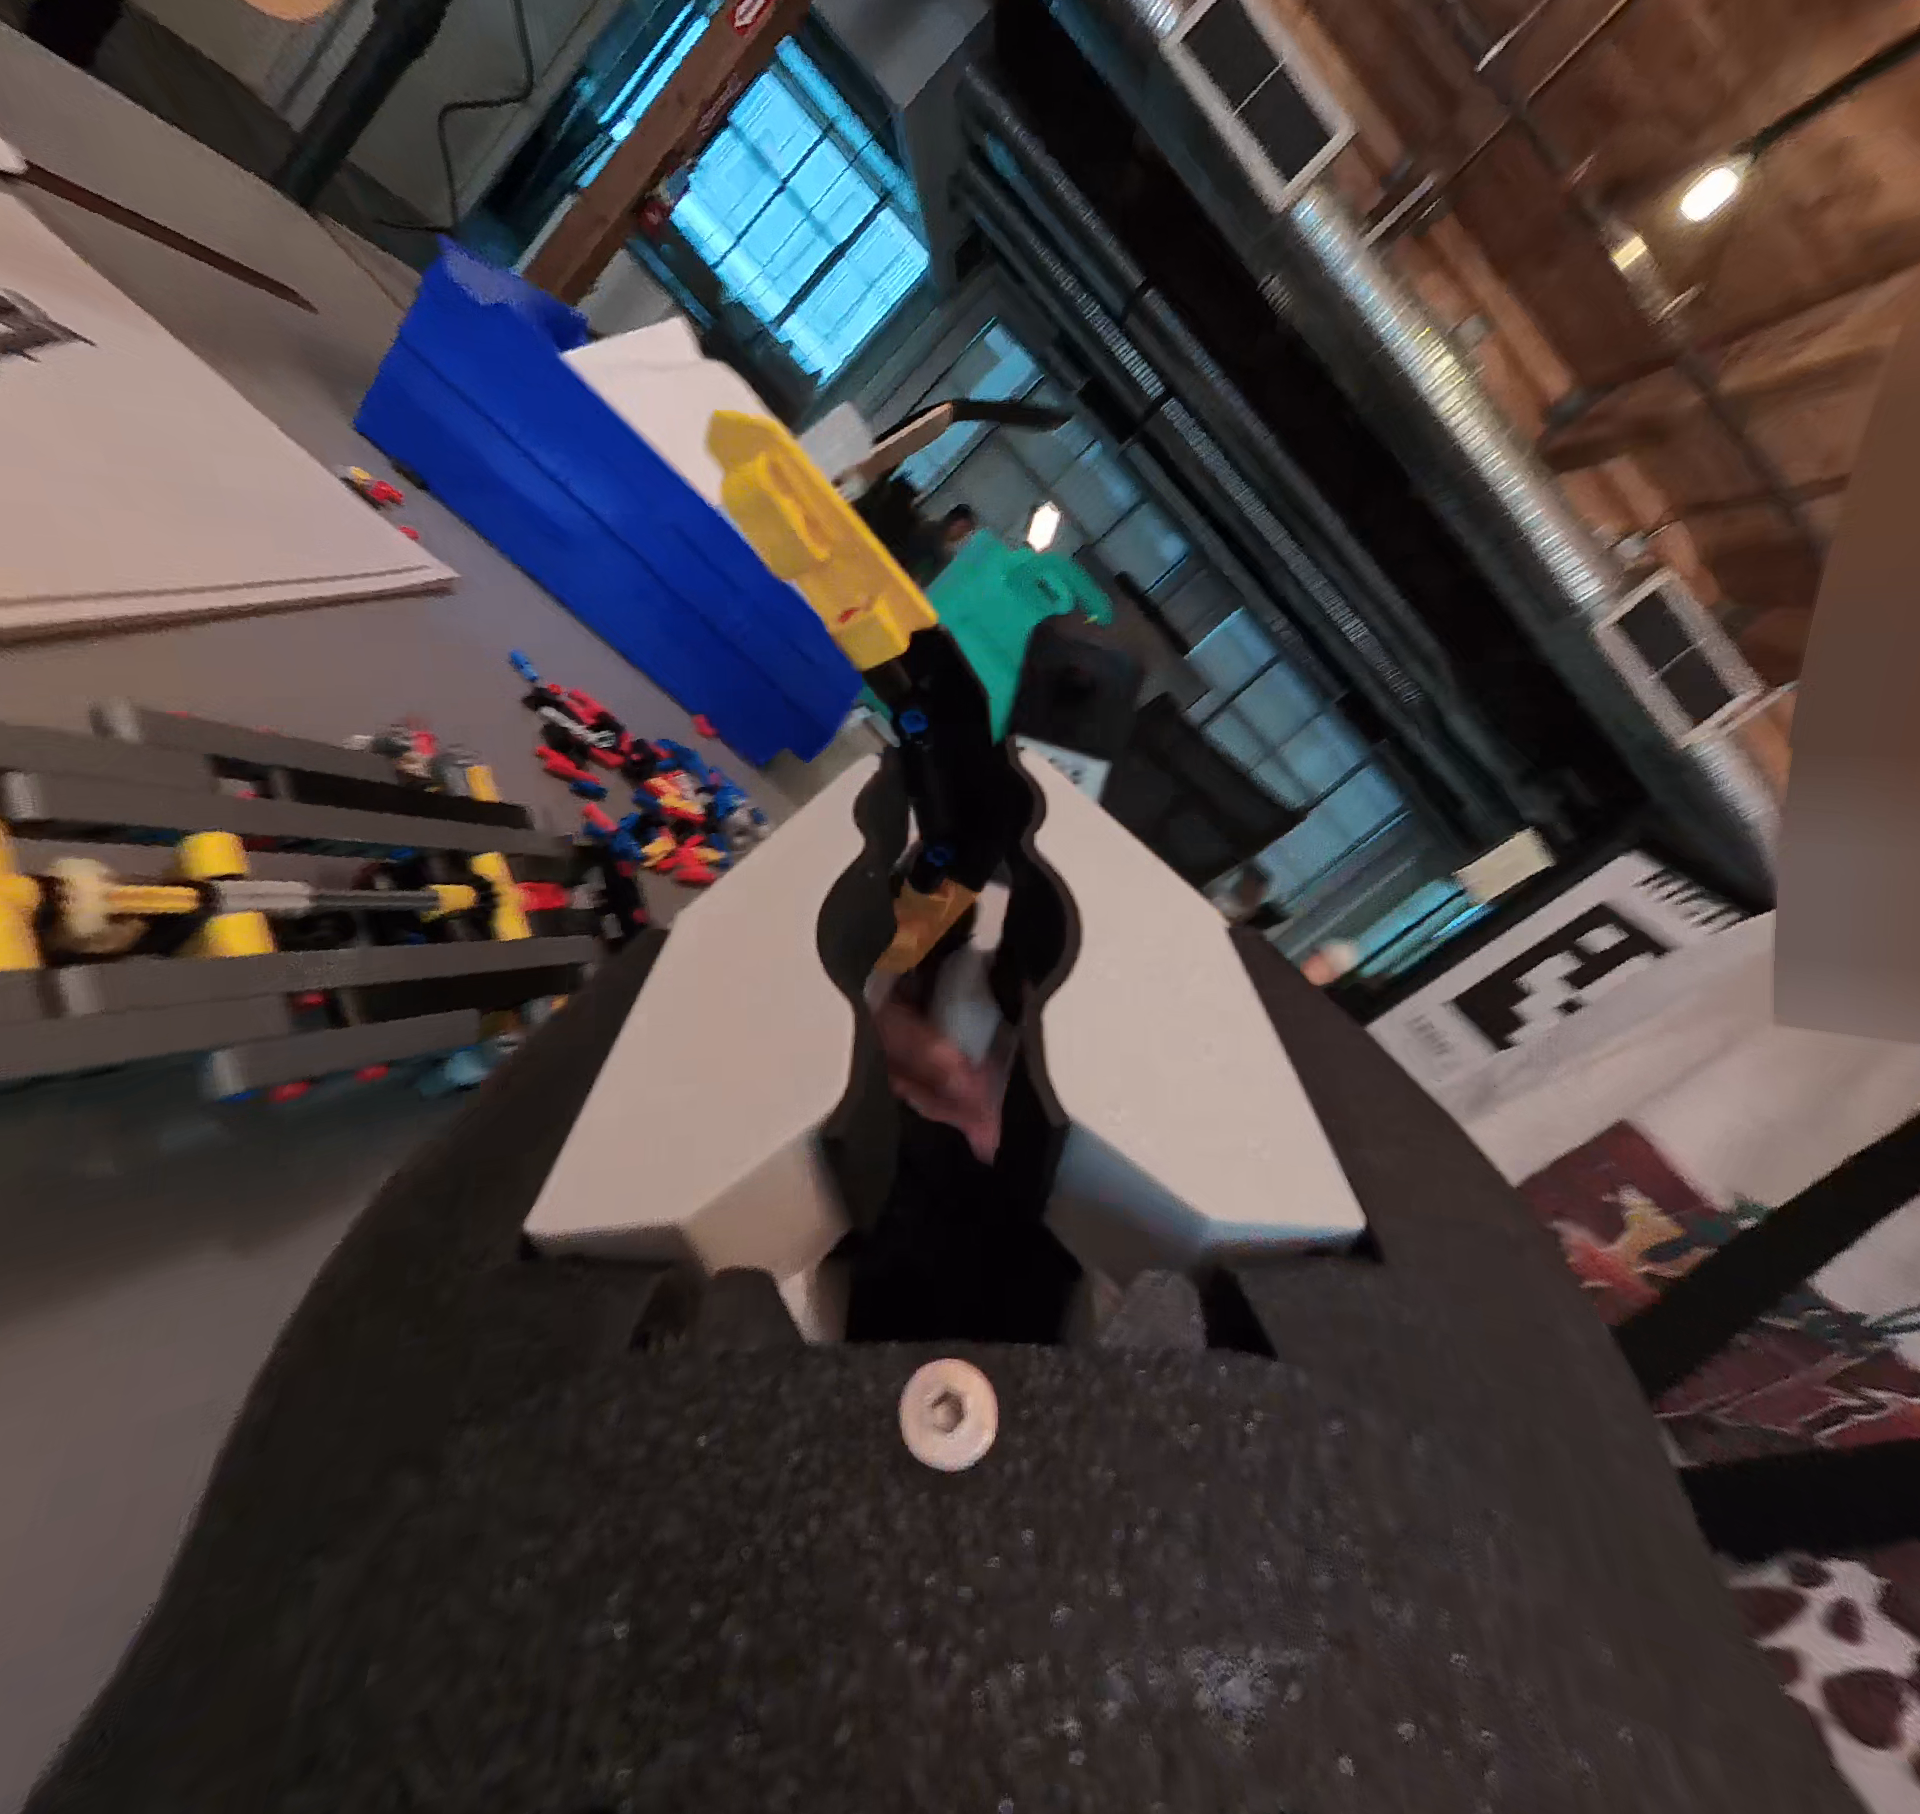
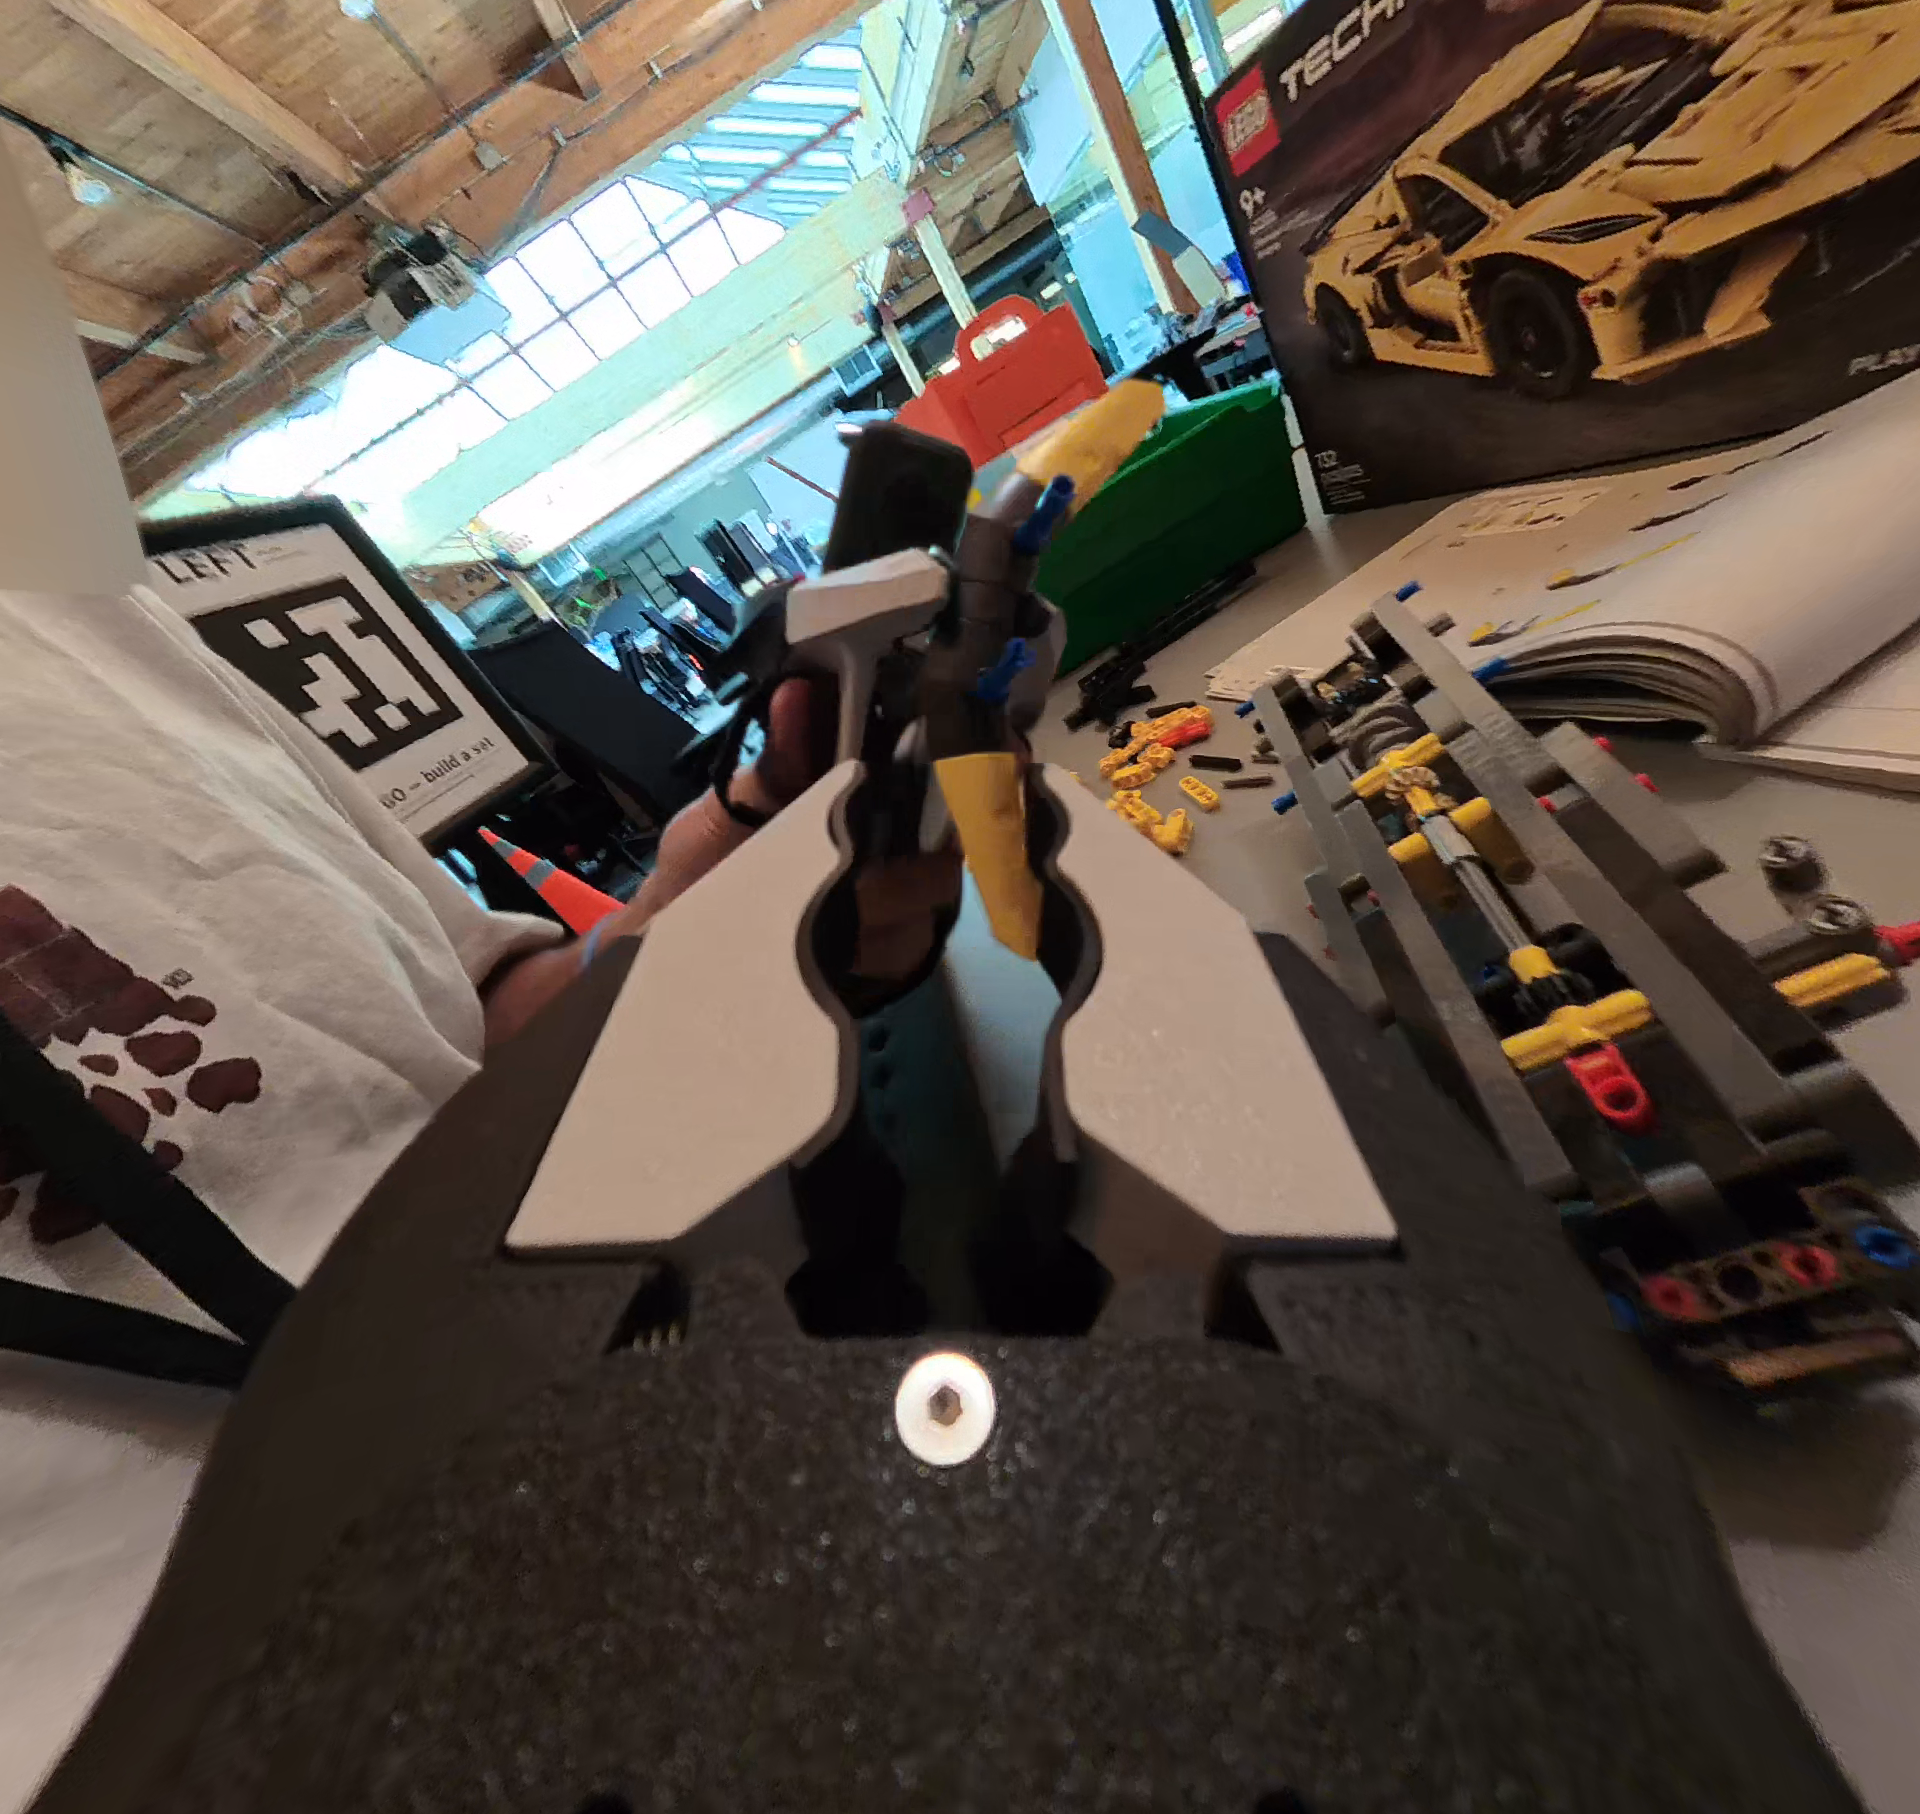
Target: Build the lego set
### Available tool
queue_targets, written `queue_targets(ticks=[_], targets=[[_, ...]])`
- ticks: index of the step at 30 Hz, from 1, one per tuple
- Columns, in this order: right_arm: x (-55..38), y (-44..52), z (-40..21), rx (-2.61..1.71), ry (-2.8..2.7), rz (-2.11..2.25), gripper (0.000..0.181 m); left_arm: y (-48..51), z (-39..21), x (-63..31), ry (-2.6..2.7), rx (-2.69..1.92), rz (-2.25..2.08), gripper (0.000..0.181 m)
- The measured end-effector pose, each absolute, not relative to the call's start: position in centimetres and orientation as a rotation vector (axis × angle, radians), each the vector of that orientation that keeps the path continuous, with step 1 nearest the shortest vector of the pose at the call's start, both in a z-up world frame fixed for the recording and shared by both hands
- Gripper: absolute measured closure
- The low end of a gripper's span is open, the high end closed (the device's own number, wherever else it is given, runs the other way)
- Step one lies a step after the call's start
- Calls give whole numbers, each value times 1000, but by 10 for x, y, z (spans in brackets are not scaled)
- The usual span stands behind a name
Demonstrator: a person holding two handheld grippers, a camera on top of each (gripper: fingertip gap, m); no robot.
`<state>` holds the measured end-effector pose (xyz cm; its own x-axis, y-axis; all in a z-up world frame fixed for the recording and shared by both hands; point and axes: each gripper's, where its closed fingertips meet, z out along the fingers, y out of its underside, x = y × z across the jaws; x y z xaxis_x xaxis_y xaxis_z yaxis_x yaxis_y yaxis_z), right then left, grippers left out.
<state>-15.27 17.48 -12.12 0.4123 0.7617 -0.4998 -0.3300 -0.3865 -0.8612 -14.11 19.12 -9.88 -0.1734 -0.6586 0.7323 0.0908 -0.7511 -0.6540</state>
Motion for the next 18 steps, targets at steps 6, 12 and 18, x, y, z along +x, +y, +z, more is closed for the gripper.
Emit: queue_targets(ticks=[6,12,18], targets=[[-90,188,-133,-1641,-348,931,157,222,-125,-141,921,-1657,-1519,167],[-61,200,-133,-1620,-189,968,158,235,-125,-134,975,-1584,-1519,167],[-47,210,-139,-1626,-62,1041,155,233,-141,-136,1016,-1615,-1500,167]])
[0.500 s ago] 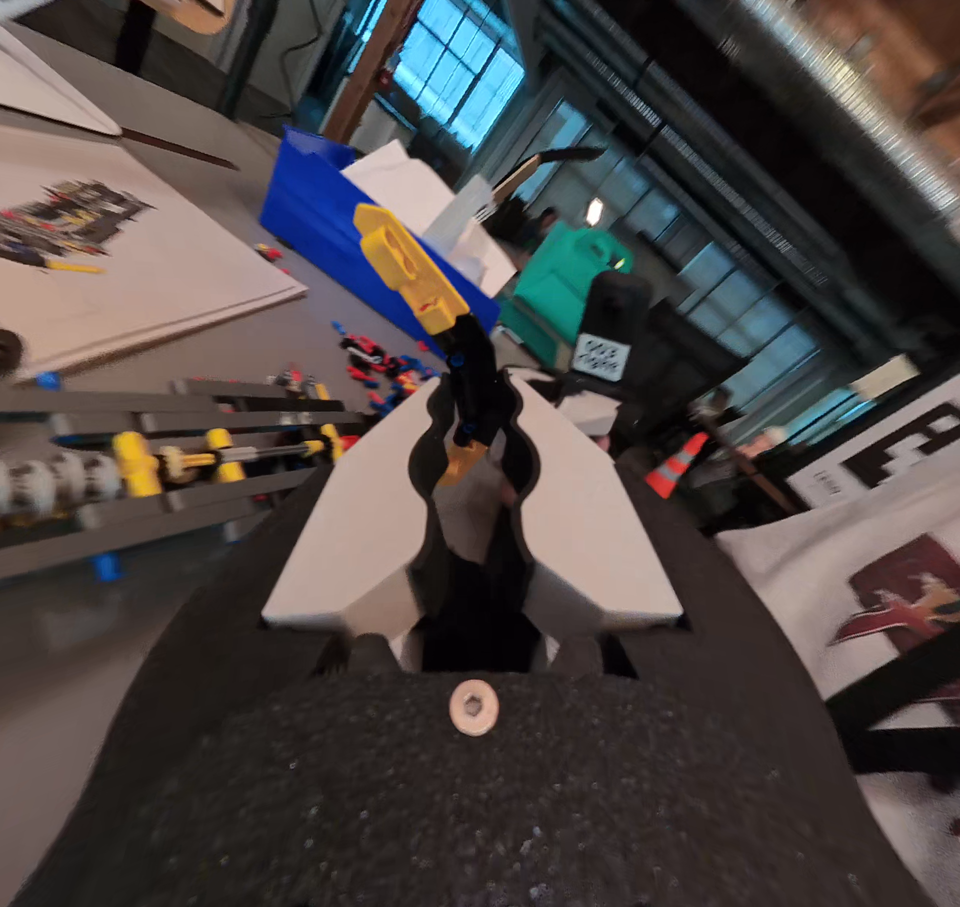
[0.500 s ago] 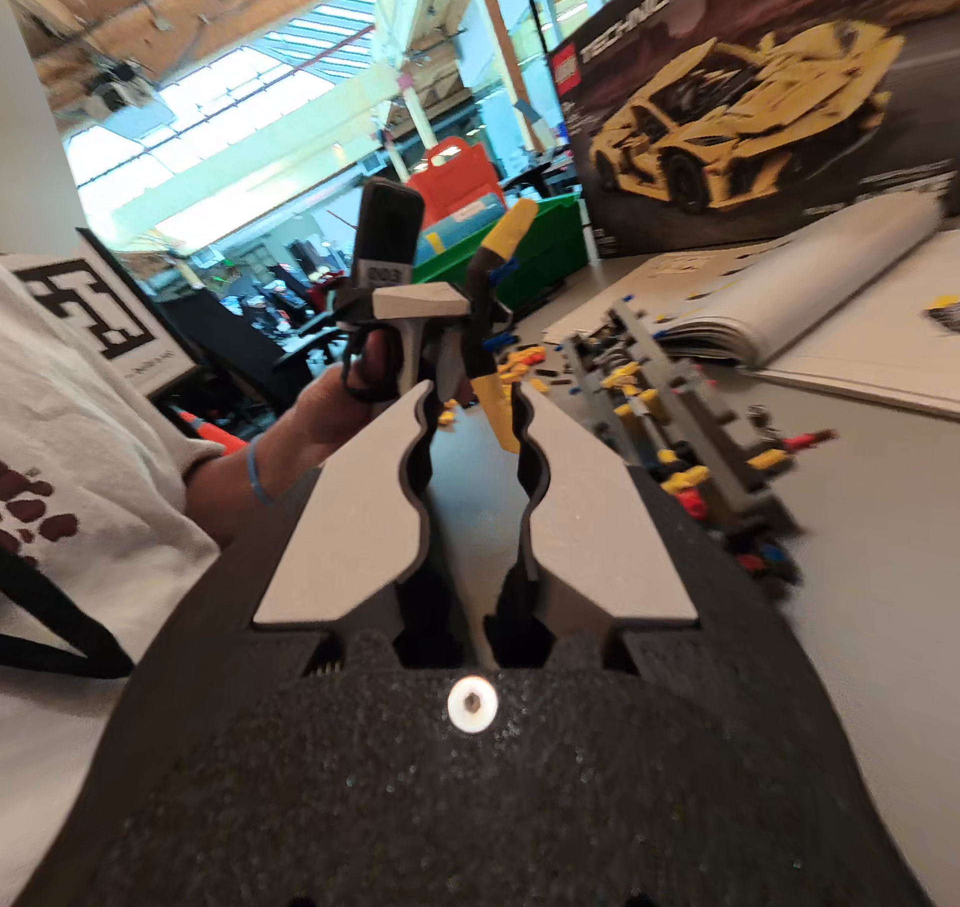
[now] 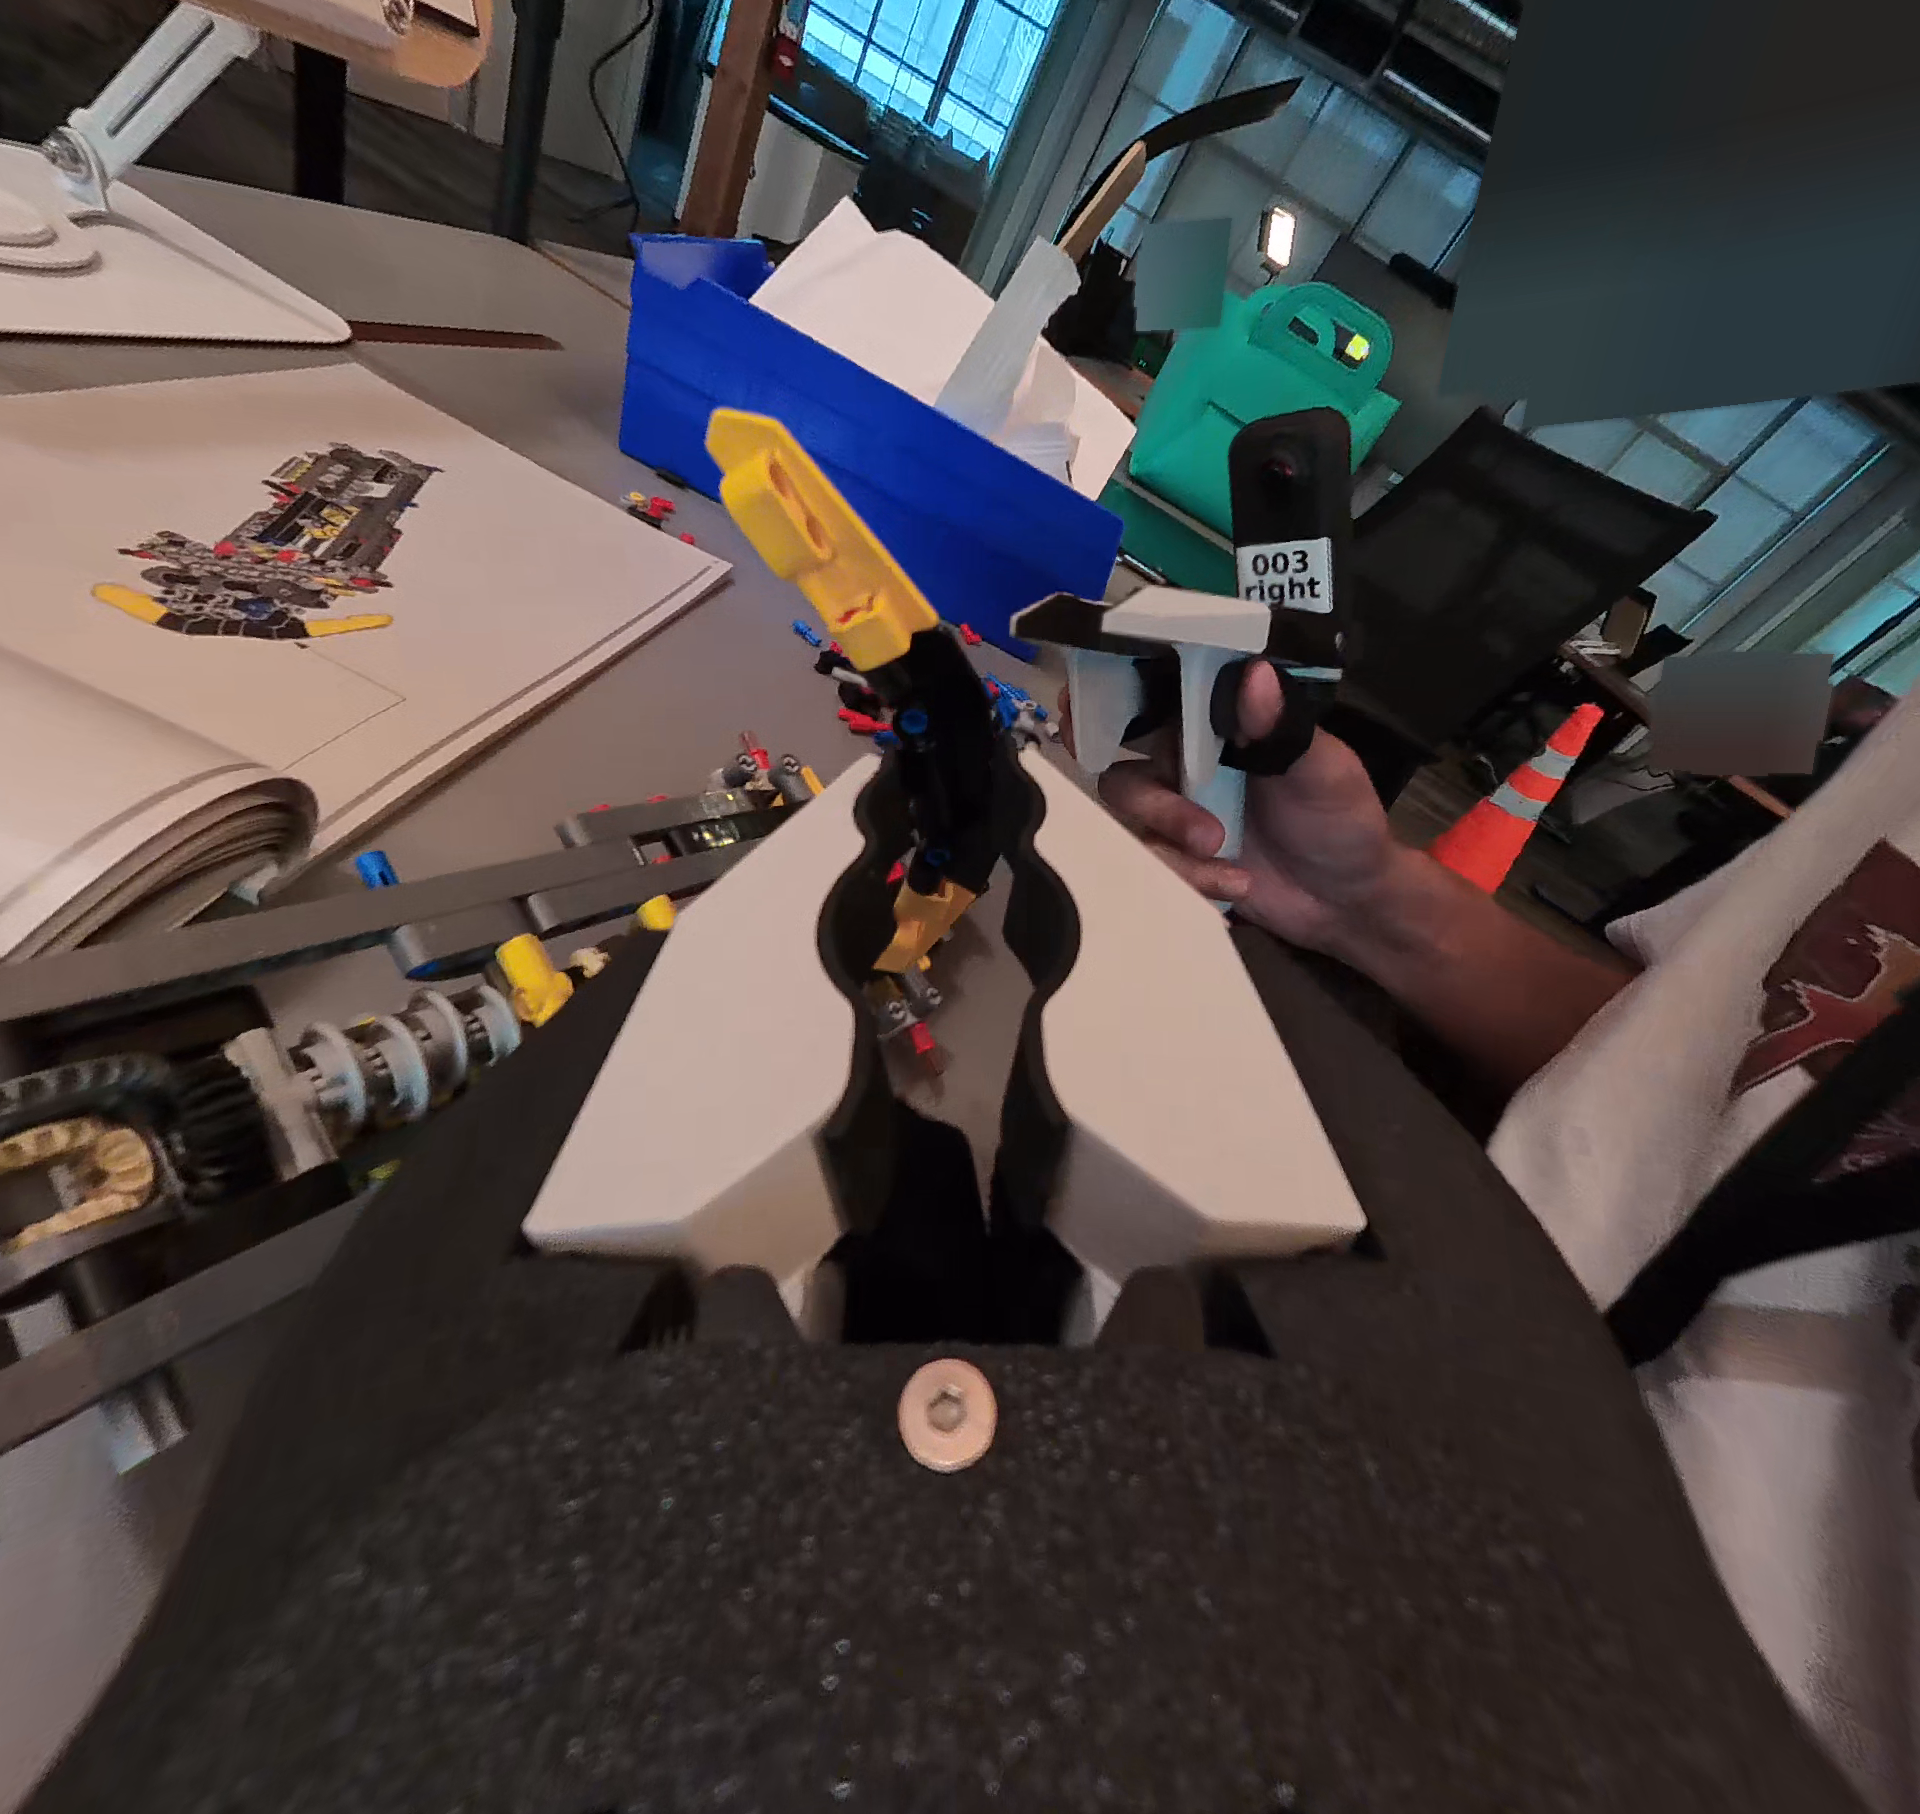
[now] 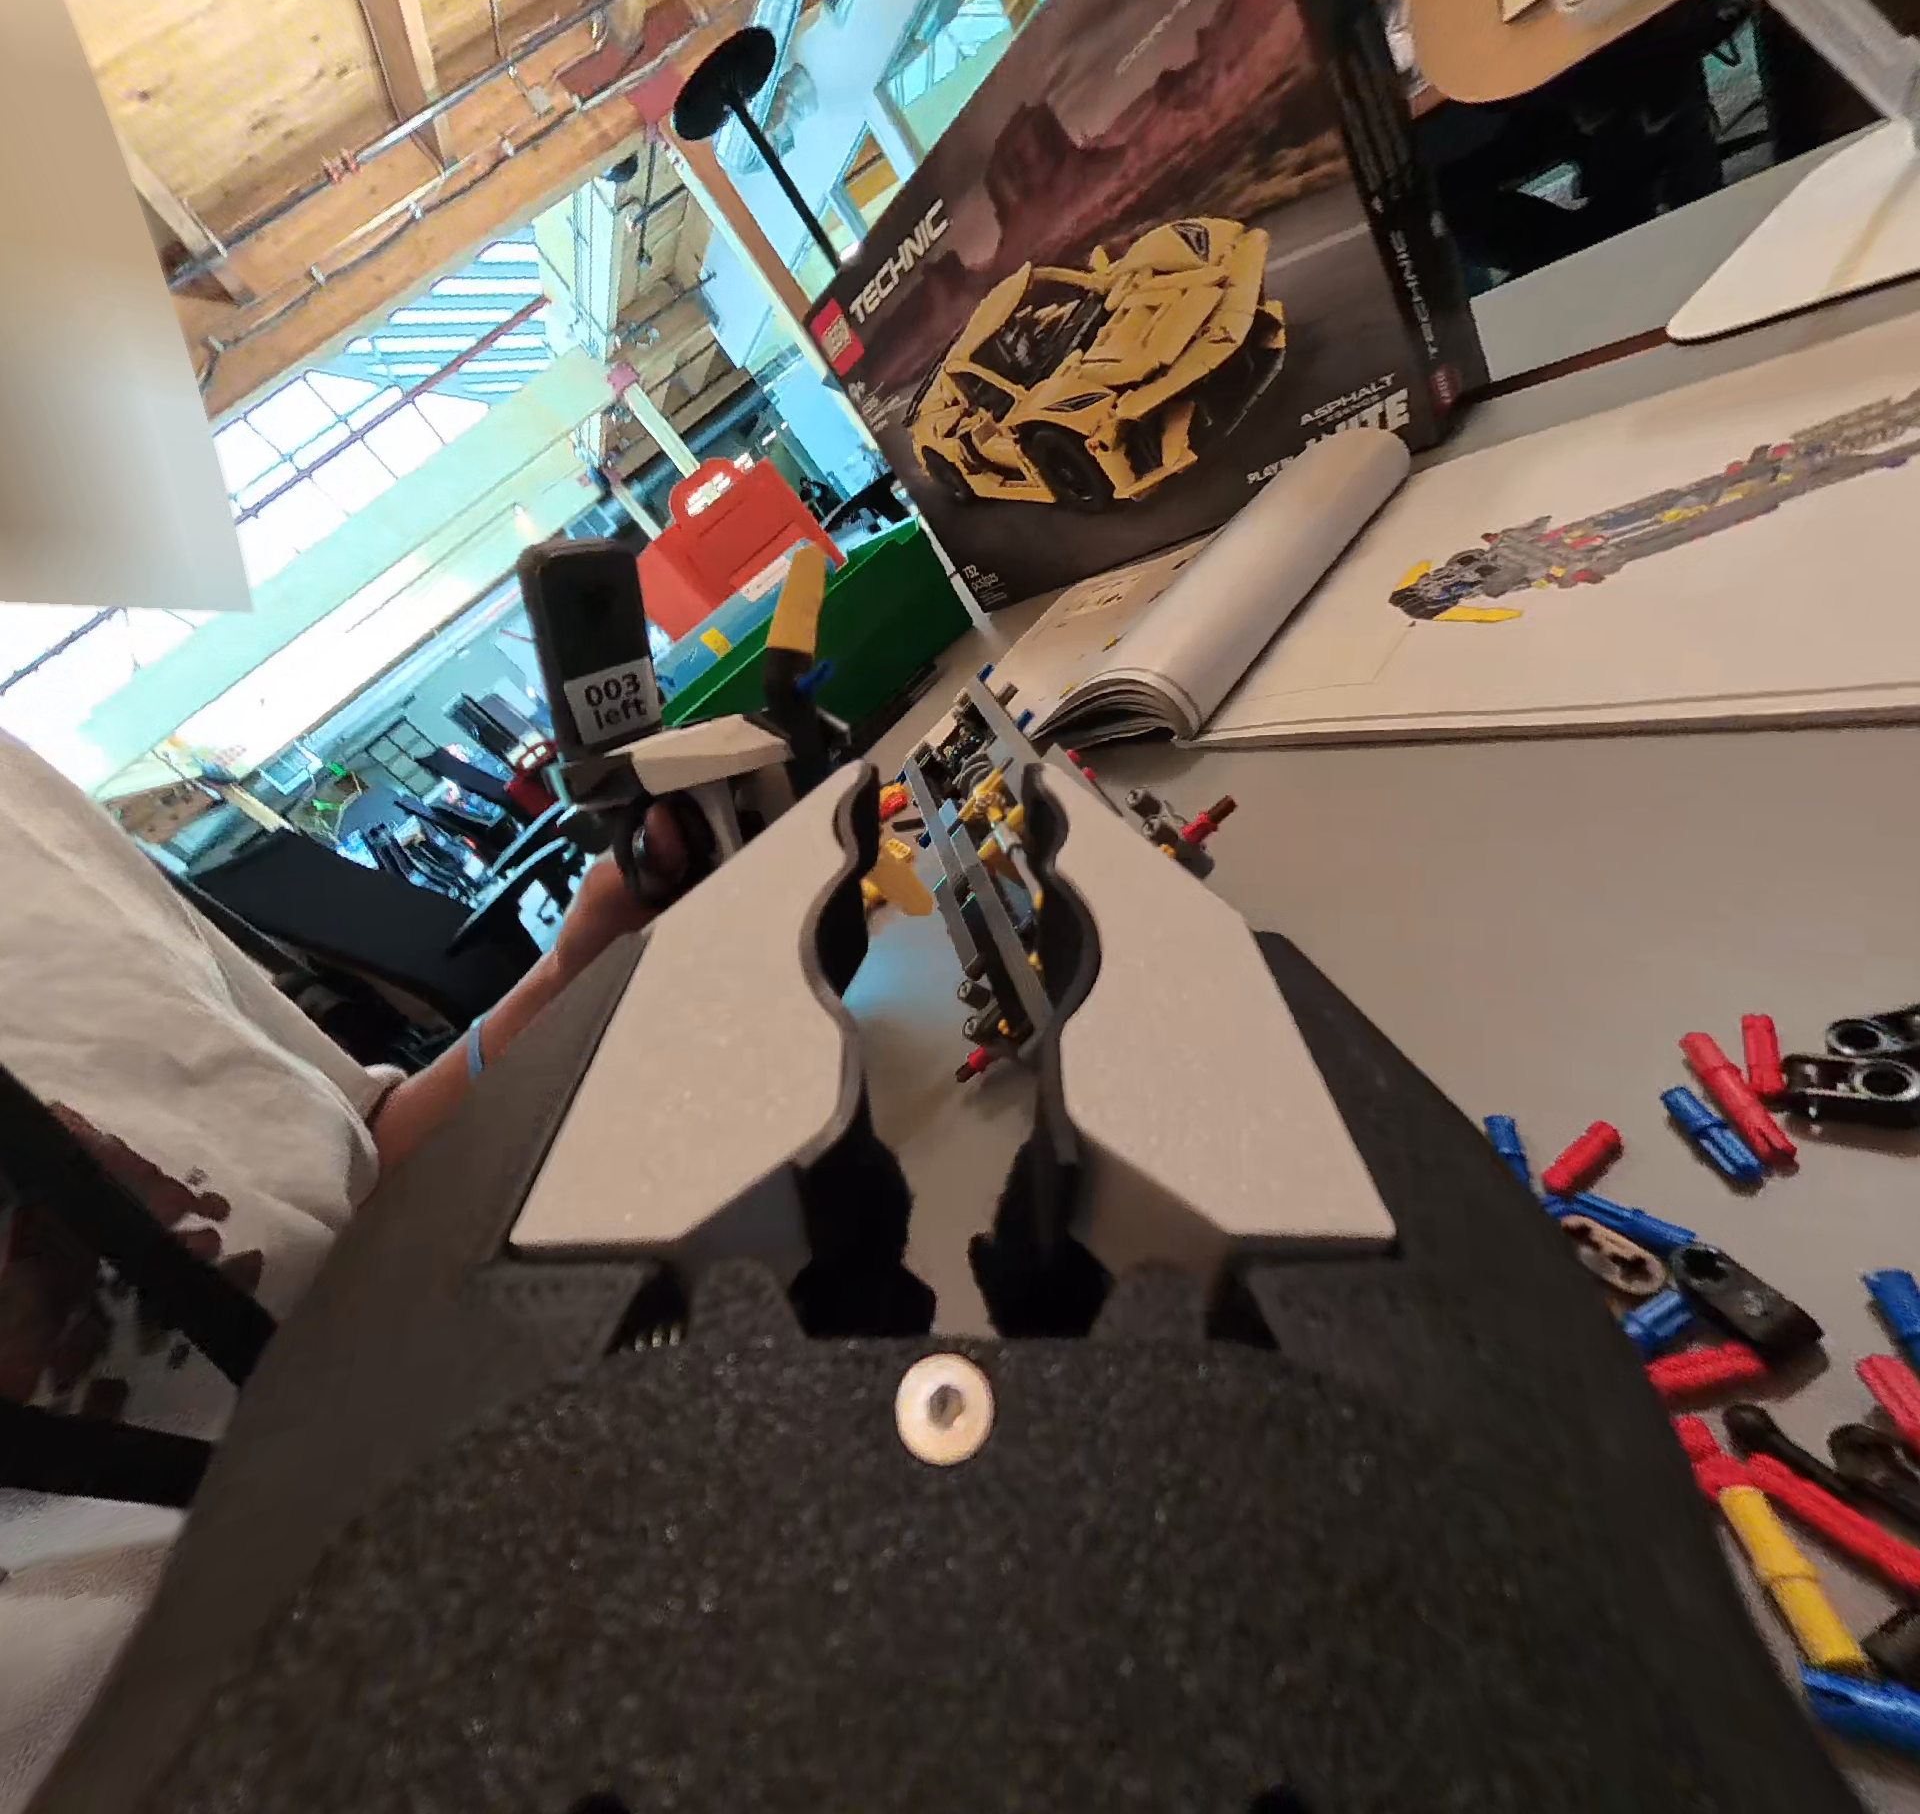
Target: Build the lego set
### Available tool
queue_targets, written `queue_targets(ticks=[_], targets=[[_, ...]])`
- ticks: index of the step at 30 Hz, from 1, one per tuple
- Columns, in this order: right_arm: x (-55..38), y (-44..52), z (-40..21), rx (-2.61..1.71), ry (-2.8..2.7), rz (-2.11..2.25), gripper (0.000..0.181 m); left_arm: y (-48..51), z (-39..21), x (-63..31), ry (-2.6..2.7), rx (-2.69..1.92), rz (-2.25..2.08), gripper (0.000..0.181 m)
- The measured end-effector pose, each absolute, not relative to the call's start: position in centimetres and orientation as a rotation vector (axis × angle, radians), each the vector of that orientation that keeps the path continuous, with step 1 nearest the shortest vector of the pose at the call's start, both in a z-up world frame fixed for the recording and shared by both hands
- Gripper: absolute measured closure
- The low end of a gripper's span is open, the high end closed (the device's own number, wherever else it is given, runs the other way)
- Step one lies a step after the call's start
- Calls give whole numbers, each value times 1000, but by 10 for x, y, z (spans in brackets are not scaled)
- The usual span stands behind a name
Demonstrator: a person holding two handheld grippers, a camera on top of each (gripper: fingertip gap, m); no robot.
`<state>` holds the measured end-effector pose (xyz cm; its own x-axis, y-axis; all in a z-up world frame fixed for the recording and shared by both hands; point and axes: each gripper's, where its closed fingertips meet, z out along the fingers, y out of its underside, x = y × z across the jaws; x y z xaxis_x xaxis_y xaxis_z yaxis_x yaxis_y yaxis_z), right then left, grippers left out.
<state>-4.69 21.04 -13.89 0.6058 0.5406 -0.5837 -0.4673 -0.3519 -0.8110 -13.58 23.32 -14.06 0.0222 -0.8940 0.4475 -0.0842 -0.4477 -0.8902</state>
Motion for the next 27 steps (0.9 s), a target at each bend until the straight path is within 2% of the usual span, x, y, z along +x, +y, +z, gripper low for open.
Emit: queue_targets(ticks=[11,27], targets=[[-1,232,-173,-1820,96,573,149,241,-146,-136,985,-1646,-1518,167],[-10,236,-185,-1876,63,594,145,244,-151,-136,986,-1674,-1506,167]])
